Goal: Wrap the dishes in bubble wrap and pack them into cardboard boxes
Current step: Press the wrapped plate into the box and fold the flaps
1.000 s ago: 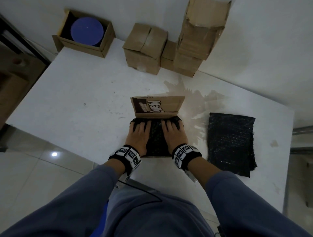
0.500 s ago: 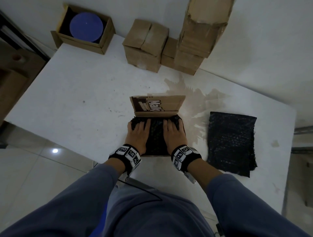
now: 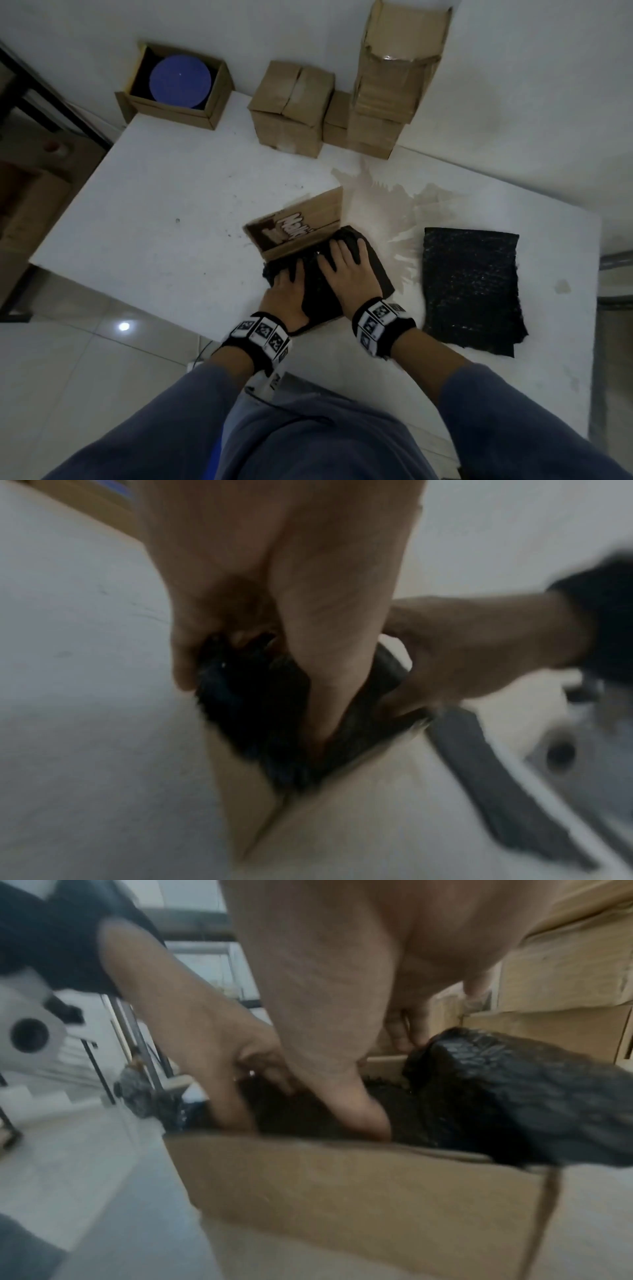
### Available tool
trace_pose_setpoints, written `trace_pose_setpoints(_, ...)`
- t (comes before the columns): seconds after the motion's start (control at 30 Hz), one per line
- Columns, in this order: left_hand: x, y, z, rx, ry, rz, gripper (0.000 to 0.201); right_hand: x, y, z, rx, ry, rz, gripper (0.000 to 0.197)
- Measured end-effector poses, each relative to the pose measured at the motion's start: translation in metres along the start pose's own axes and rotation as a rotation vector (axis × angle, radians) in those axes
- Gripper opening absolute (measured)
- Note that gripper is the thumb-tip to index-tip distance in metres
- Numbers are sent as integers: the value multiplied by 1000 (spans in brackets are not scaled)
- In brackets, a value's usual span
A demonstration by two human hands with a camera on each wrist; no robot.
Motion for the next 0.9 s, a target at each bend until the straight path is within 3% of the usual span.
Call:
trace_pose_setpoints(0.1, 4, 13, -4, -109, 83, 21, 69, -11, 20, -12, 185, -213, -45, 39)
trace_pose_setpoints(0.17, 12, 26, -19, 3, -133, 66, 34, -16, 33, -3, 72, -296, -21, 29)
trace_pose_setpoints(0.23, 26, 38, -35, 165, -367, 135, 18, -15, 40, 18, -68, -305, 25, 22)
trace_pose_setpoints(0.3, 36, 41, -34, 155, -499, 229, 17, -9, 42, 26, -105, -318, 34, 20)
trace_pose_setpoints(0.4, 32, 38, -12, -95, -404, 278, 22, 1, 42, 31, -70, -320, 0, 23)
trace_pose_setpoints(0.47, 36, 39, -5, -167, -303, 295, 26, 13, 43, 25, 89, -360, -47, 24)
trace_pose_setpoints(0.53, 45, 37, -8, -126, -170, 328, 27, 38, 46, 15, 295, -477, -2, 29)
trace_pose_setpoints(0.6, 50, 30, -22, 30, -31, 338, 25, 70, 47, 12, 365, -643, 207, 47)
trace_pose_setpoints(0.67, 52, 19, -34, 182, 66, 298, 29, 97, 47, 18, 342, -907, 499, 68)
trace_pose_setpoints(0.73, 57, 6, -35, 196, 117, 239, 37, 109, 41, 25, 275, -1232, 700, 78)
trace_pose_setpoints(0.8, 65, -6, -28, 167, 97, 211, 45, 115, 32, 27, 227, -1396, 763, 62)
trace_pose_setpoints(0.9, 72, -13, -23, 207, -31, 180, 52, 115, 22, 21, 254, -1323, 673, 28)
Point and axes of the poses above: each hand's wrist, its own y-axis away from the middle knuckle, its own z-axis out of the palm, x = y × z, the point moved 6 cm from there along -y, towards the middle knuckle
